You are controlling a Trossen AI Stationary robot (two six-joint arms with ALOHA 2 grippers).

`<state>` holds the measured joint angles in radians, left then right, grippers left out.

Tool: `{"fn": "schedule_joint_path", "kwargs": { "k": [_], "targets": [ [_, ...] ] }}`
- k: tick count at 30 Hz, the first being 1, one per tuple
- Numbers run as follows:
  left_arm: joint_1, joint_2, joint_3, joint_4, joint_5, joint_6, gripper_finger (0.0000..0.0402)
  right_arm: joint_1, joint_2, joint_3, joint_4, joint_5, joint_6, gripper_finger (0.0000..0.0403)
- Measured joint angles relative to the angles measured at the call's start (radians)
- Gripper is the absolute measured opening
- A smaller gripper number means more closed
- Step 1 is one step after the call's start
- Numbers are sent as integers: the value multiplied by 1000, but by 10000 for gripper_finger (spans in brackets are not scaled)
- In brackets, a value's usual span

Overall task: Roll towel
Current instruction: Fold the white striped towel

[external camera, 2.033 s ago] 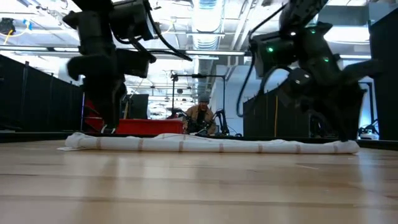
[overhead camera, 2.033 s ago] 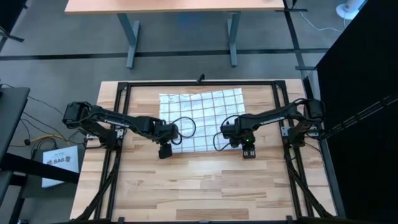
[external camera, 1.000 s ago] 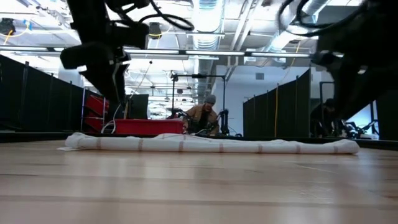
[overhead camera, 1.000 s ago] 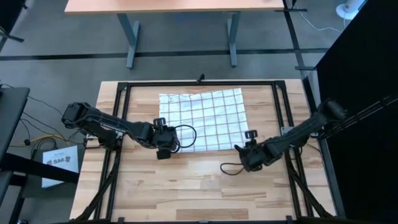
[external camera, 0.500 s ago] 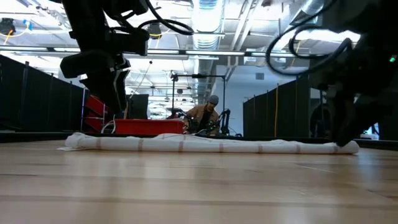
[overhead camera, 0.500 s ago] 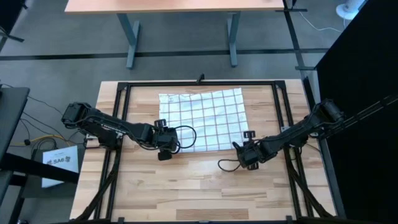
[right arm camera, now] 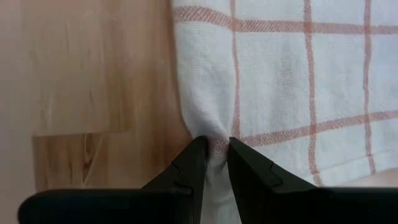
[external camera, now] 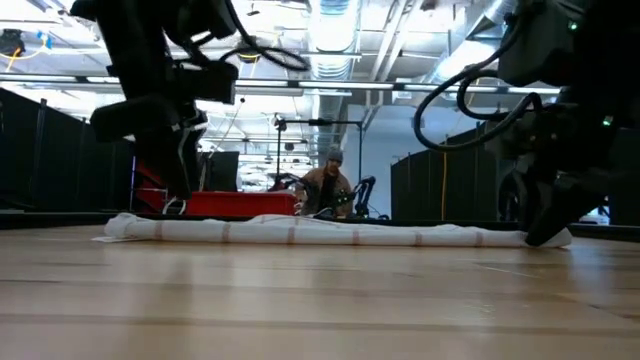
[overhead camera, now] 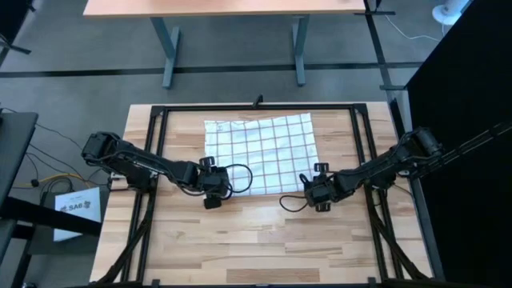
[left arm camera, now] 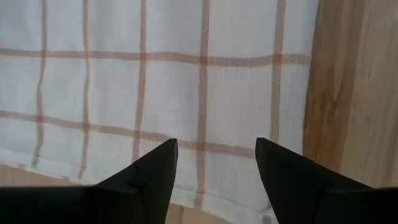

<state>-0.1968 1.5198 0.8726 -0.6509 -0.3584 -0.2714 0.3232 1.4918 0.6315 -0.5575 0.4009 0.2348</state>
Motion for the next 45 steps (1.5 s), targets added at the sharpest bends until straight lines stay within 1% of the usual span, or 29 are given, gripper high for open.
{"fn": "schedule_joint_path", "kwargs": {
  "k": [11, 19, 26, 28, 31, 41, 45],
  "targets": [
    [-8, 104, 0, 42, 52, -40, 203, -5, 0, -1, -2, -6, 1, 57],
    [-24, 78, 20, 34, 142, -49, 203, -5, 1, -1, -3, -8, 2, 57],
    [-55, 78, 24, 26, 143, -32, 203, -5, 1, -1, -4, -9, 2, 57],
    [-56, 91, 26, 30, 140, -32, 203, -5, 1, -1, -3, -9, 2, 57],
    [-55, 142, 26, 36, 128, -33, 203, -5, 2, -2, 0, -9, 2, 57],
    [-59, 222, 34, 35, 98, -76, 148, -5, 2, -2, -3, -9, 1, 56],
    [-74, 225, 34, 30, 97, -104, 71, -5, 2, -2, -13, -10, 1, 54]
  ]
}}
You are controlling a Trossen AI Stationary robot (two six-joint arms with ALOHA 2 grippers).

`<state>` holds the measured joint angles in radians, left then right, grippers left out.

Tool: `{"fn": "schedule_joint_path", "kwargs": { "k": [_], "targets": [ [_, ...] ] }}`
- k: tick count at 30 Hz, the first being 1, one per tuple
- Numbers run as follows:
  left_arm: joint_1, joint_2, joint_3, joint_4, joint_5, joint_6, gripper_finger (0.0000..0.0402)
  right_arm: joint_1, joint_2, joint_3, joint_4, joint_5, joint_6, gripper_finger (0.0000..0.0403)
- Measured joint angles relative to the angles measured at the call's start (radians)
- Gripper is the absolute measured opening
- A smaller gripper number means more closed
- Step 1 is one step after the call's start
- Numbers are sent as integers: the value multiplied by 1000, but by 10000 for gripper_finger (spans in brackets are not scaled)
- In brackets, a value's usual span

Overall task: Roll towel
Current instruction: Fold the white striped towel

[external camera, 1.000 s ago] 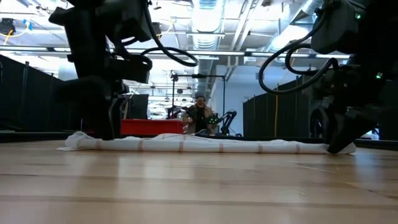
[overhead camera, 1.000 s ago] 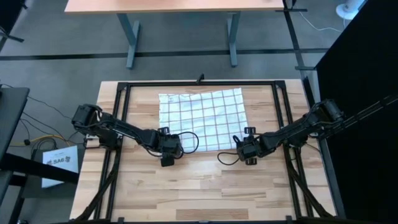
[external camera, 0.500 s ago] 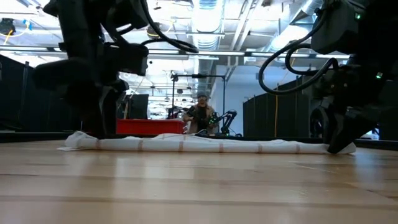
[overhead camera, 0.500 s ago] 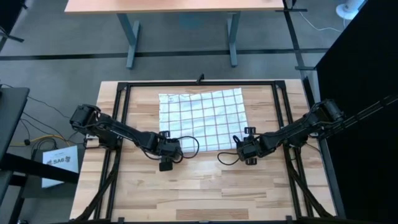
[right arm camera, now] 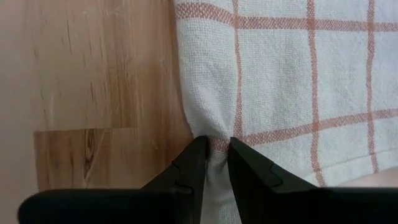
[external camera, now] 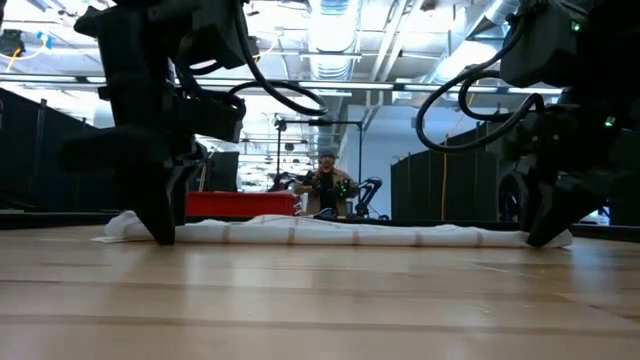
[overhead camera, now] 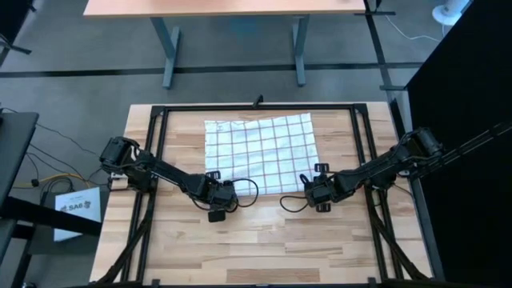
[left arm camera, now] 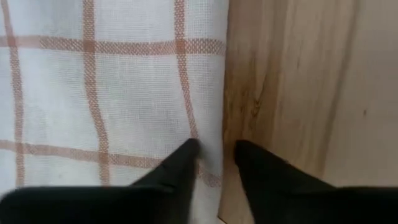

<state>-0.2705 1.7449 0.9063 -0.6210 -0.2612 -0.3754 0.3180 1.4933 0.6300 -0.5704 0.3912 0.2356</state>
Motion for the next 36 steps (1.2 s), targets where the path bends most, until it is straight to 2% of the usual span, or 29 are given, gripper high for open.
{"fn": "schedule_joint_path", "kwargs": {
  "k": [2, 4, 7, 16, 26, 36],
  "targets": [
    [-8, 1, -1, 1, -8, -3, 30, 0, 0, 0, -2, 0, 0, 46],
    [-11, 4, -5, 2, -29, -4, 9, 0, 0, 0, -4, -5, 0, 30],
    [-13, 5, -5, -5, -58, -12, 3, -6, 0, 0, -5, -30, 2, 6],
    [-11, 6, -9, -6, -77, -29, 0, 10, 0, 2, -27, -81, 135, 1],
    [-97, 1, -10, -17, -94, -111, 0, 174, 4, 67, -30, -186, 295, 0],
    [-316, -32, 55, -11, 4, -393, 0, 406, 3, 101, -2, -198, 565, 0]
  ]
}}
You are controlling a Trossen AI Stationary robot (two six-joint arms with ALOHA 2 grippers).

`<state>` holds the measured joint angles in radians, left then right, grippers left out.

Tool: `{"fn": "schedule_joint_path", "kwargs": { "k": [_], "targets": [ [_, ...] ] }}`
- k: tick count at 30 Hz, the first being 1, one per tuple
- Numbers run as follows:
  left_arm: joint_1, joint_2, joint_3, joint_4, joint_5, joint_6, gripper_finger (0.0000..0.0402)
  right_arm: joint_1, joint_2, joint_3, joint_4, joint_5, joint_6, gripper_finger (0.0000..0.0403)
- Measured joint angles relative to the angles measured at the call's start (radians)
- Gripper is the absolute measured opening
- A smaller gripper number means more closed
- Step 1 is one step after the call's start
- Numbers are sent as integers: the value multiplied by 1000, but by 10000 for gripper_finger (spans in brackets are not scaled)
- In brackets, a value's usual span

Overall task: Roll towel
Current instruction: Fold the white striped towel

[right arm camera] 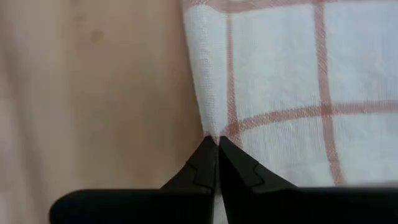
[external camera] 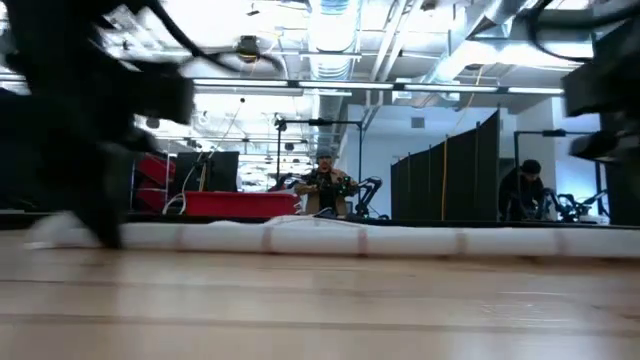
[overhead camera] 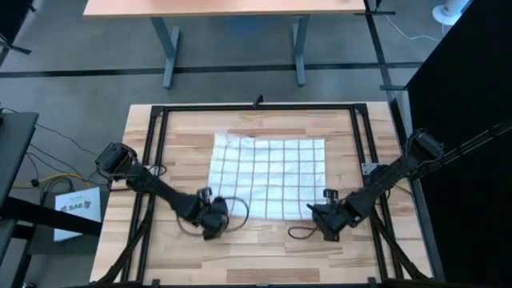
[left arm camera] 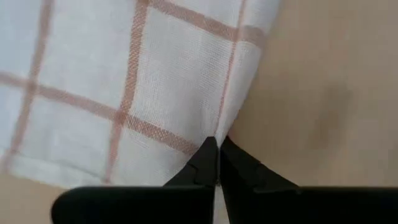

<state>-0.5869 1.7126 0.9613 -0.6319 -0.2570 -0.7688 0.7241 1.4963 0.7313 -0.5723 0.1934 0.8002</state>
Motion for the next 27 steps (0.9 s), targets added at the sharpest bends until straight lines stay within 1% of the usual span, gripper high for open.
{"fn": "schedule_joint_path", "kwargs": {
  "k": [2, 6, 10, 20, 27],
  "targets": [
    [-50, -1, 16, 1, -3, -48, 0, 35, 0, 14, 7, -1, 46, 0],
    [-137, 7, 38, 8, -12, -148, 0, 99, -1, 17, 89, -1, 125, 0],
    [-184, 11, 47, 33, -6, -204, 0, 144, -1, 18, 121, -1, 190, 0],
    [-182, 10, 133, -42, 16, -169, 0, 145, -3, 118, -19, -9, 175, 0],
    [-142, 10, 191, -172, 9, -116, 0, 138, -4, 147, -53, -9, 175, 0]
  ]
}}
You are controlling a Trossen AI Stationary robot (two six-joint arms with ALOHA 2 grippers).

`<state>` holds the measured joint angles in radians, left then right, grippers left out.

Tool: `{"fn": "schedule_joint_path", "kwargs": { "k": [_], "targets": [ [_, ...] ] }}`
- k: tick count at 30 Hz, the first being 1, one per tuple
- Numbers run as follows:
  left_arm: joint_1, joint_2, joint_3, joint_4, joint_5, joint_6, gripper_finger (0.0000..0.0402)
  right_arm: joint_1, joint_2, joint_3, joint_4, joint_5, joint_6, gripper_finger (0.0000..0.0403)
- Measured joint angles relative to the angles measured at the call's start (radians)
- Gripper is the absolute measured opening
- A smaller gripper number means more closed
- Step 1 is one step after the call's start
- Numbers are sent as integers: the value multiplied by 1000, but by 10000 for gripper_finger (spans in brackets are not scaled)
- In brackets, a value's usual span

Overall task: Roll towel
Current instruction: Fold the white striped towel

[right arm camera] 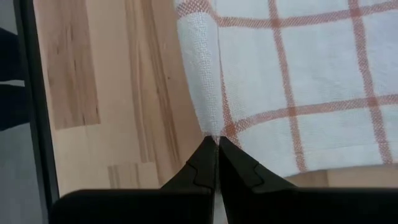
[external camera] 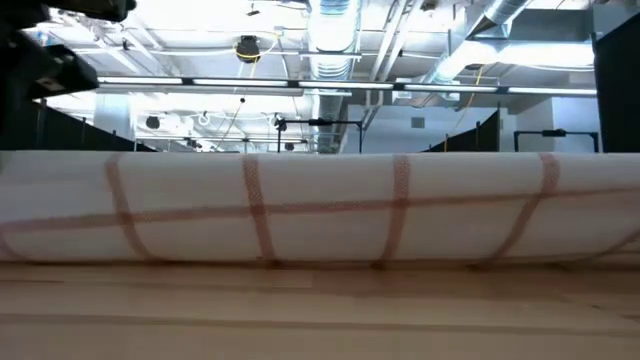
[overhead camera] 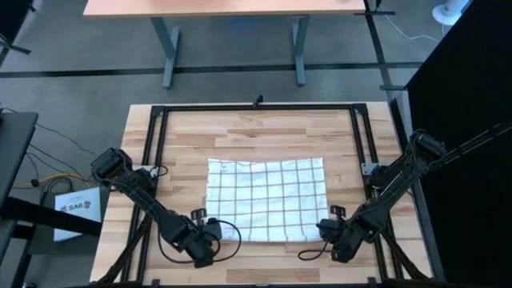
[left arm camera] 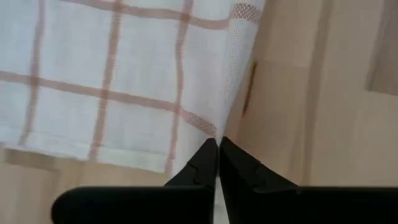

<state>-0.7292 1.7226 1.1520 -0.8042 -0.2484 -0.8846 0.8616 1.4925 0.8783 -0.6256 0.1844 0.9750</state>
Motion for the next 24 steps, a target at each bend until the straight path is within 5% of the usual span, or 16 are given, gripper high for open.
{"fn": "schedule_joint_path", "kwargs": {
  "k": [12, 24],
  "targets": [
    [67, -2, 107, -158, -20, 84, 0, -17, -26, 90, -171, 24, 22, 0],
    [177, -45, 109, -235, -113, 205, 0, -159, -114, 97, -350, 76, 54, 0]
  ]
}}
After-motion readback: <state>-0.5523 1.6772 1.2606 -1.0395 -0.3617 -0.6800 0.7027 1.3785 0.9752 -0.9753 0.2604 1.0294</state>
